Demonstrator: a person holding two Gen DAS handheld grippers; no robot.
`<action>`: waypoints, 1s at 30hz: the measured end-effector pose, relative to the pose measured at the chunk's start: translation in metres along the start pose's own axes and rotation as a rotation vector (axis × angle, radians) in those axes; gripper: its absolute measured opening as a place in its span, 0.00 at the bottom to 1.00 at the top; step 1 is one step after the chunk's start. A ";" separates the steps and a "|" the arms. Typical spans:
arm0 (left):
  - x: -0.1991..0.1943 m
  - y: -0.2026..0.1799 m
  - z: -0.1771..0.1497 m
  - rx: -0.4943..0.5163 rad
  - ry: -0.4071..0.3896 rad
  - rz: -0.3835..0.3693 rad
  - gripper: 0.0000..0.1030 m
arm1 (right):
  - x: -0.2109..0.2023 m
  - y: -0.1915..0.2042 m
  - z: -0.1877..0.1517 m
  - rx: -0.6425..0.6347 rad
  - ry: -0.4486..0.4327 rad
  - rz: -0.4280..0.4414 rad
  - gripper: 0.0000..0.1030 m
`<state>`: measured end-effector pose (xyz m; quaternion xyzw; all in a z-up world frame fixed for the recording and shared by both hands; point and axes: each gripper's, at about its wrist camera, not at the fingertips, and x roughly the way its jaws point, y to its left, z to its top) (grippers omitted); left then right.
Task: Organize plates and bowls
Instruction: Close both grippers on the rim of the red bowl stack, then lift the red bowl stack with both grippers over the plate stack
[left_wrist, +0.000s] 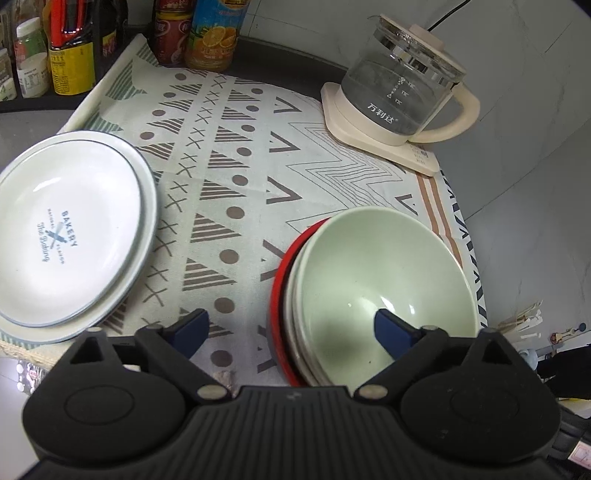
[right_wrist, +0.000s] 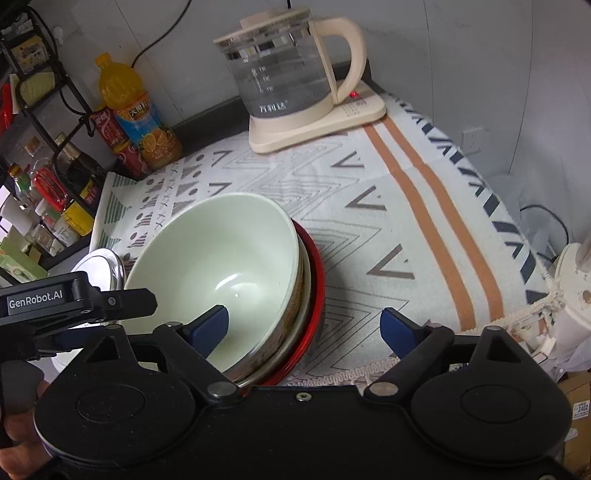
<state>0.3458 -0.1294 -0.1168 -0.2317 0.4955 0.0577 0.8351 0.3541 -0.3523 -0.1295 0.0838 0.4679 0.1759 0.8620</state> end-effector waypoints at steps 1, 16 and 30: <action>0.003 -0.001 0.000 0.000 0.005 0.009 0.83 | 0.003 -0.001 0.000 0.009 0.009 0.005 0.83; 0.028 -0.003 -0.007 0.001 0.070 0.031 0.27 | 0.037 -0.001 -0.002 0.091 0.127 0.026 0.40; 0.013 0.001 -0.001 0.016 0.043 0.027 0.27 | 0.031 0.008 0.001 0.066 0.114 0.012 0.33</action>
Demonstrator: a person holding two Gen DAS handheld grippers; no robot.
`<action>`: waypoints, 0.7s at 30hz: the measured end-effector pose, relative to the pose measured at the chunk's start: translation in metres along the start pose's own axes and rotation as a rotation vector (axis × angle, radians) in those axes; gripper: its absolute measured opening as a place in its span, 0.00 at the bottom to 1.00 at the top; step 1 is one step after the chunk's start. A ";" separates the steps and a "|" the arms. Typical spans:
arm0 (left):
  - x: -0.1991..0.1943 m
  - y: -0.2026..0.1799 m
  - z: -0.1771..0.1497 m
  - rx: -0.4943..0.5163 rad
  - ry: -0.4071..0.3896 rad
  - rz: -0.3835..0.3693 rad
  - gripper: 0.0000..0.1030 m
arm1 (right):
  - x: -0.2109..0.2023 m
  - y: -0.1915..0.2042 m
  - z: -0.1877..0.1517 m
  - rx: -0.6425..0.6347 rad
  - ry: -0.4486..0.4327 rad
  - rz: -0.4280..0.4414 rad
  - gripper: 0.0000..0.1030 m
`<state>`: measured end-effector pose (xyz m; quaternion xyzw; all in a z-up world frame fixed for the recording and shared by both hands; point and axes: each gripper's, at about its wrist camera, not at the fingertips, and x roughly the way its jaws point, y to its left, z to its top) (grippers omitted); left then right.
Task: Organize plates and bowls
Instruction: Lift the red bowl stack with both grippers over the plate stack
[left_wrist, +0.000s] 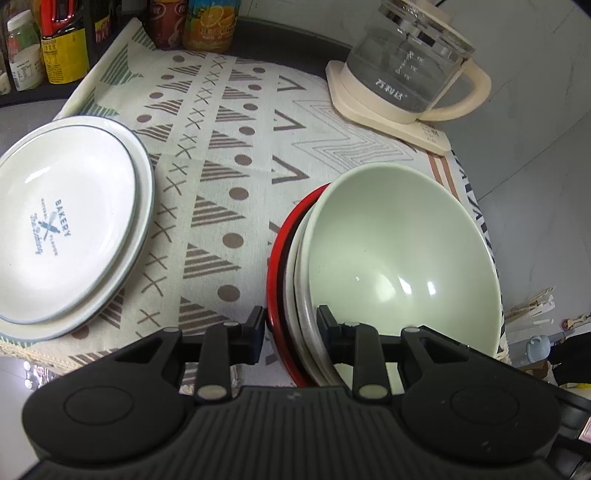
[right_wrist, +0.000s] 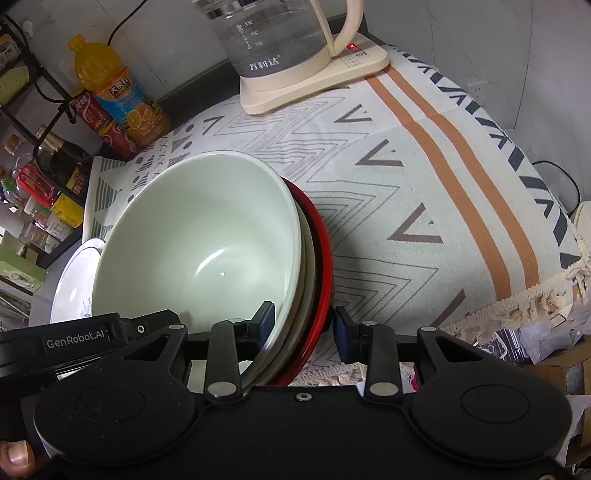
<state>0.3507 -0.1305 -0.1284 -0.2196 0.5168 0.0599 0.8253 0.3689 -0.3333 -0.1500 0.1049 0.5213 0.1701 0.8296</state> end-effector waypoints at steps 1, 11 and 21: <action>-0.002 0.001 0.002 -0.002 -0.004 0.000 0.27 | -0.001 0.002 0.001 -0.003 -0.003 0.000 0.33; -0.029 0.018 0.024 -0.005 -0.067 0.007 0.27 | -0.010 0.032 0.015 -0.031 -0.042 0.033 0.33; -0.056 0.051 0.044 -0.026 -0.128 0.014 0.28 | -0.012 0.075 0.027 -0.073 -0.080 0.072 0.33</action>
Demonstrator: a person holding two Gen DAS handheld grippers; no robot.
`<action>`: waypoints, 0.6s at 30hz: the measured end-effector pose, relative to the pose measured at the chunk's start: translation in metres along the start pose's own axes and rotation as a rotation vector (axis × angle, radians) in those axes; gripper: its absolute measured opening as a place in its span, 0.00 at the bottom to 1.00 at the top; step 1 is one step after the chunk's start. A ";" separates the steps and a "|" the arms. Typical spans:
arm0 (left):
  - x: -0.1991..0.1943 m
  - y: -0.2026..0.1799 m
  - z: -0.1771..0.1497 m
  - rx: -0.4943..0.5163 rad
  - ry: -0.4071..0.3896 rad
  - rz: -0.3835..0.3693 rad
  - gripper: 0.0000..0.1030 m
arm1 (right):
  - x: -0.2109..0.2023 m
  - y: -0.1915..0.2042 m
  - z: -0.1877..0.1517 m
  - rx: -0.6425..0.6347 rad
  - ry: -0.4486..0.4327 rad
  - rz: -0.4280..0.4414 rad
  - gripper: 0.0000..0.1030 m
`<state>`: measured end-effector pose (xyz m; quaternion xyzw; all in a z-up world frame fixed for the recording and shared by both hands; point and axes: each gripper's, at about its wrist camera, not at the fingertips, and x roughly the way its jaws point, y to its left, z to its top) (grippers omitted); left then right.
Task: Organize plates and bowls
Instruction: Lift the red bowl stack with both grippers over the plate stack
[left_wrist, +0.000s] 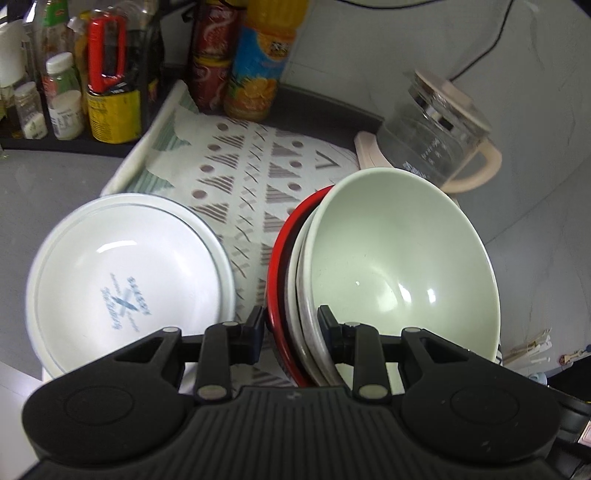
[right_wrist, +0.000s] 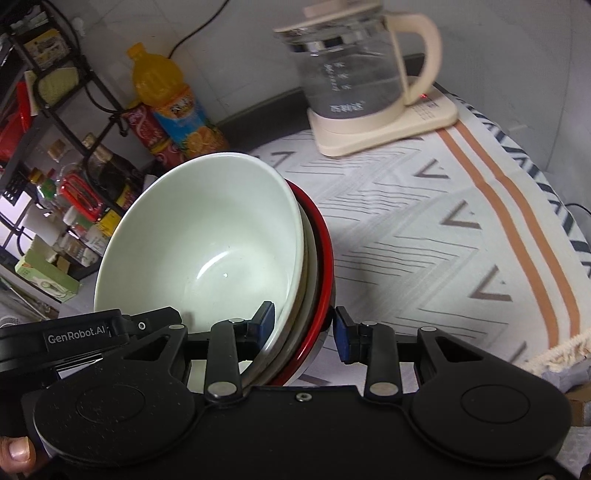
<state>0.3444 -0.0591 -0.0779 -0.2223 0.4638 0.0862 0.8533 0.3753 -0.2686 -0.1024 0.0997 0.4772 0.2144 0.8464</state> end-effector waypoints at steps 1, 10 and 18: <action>-0.002 0.003 0.002 -0.002 -0.006 0.002 0.28 | 0.001 0.005 0.001 -0.003 -0.002 0.004 0.33; -0.016 0.044 0.017 -0.040 -0.039 0.015 0.28 | 0.010 0.048 0.007 -0.048 -0.019 0.035 0.33; -0.030 0.082 0.025 -0.084 -0.062 0.033 0.28 | 0.022 0.087 0.008 -0.087 -0.013 0.059 0.33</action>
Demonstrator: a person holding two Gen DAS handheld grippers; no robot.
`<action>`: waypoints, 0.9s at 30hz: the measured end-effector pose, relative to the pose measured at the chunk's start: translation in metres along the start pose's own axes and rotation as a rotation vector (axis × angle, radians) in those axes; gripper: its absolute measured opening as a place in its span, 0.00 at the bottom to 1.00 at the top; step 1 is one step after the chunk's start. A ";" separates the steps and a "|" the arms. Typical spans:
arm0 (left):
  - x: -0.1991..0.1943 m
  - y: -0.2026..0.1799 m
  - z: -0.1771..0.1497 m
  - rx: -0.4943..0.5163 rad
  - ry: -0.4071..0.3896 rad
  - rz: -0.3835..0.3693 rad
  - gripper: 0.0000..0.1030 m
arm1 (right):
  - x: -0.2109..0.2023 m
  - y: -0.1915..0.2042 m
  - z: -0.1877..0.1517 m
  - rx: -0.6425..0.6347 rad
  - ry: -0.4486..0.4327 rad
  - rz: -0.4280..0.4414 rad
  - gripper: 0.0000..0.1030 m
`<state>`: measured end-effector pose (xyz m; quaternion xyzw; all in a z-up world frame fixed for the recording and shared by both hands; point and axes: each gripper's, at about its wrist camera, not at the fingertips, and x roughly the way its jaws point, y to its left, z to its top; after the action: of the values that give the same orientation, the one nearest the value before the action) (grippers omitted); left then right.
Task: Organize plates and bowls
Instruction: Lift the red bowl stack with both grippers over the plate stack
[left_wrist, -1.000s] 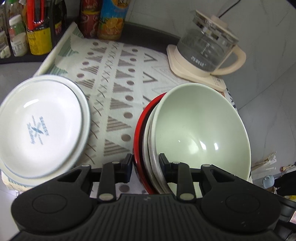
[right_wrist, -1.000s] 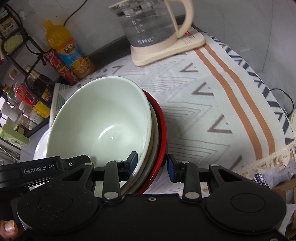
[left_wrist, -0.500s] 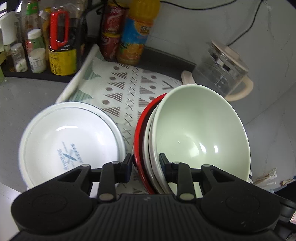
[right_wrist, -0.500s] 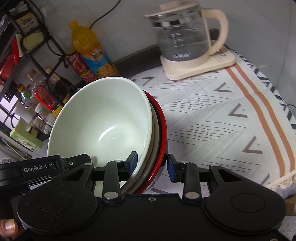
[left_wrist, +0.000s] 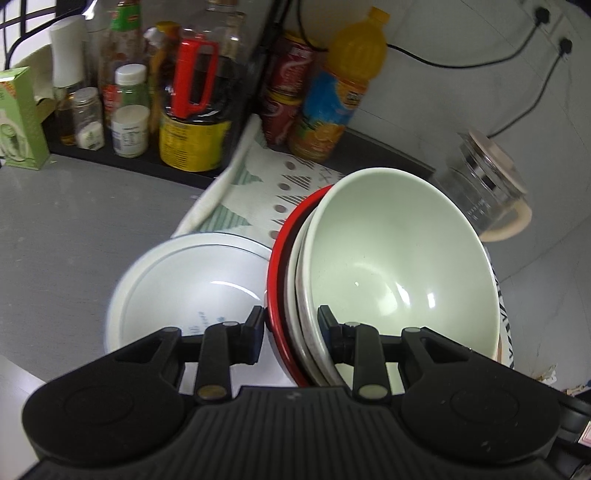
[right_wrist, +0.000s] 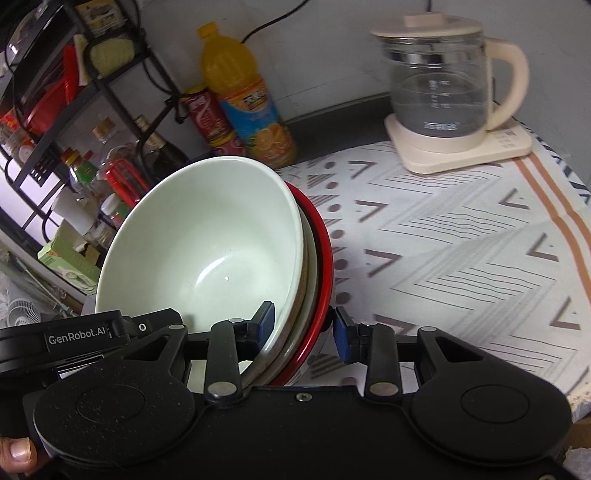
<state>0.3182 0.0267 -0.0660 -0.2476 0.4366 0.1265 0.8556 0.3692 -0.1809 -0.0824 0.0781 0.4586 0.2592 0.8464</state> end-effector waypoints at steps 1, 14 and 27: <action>-0.001 0.004 0.000 -0.004 -0.003 0.003 0.28 | 0.002 0.005 0.000 -0.006 0.000 0.003 0.33; -0.005 0.062 0.005 -0.065 0.011 0.047 0.28 | 0.030 0.060 -0.005 -0.051 0.049 0.036 0.33; 0.014 0.094 0.001 -0.080 0.078 0.058 0.28 | 0.059 0.080 -0.027 -0.051 0.129 0.016 0.33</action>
<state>0.2863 0.1062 -0.1061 -0.2737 0.4714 0.1588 0.8232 0.3441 -0.0854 -0.1122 0.0432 0.5049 0.2820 0.8147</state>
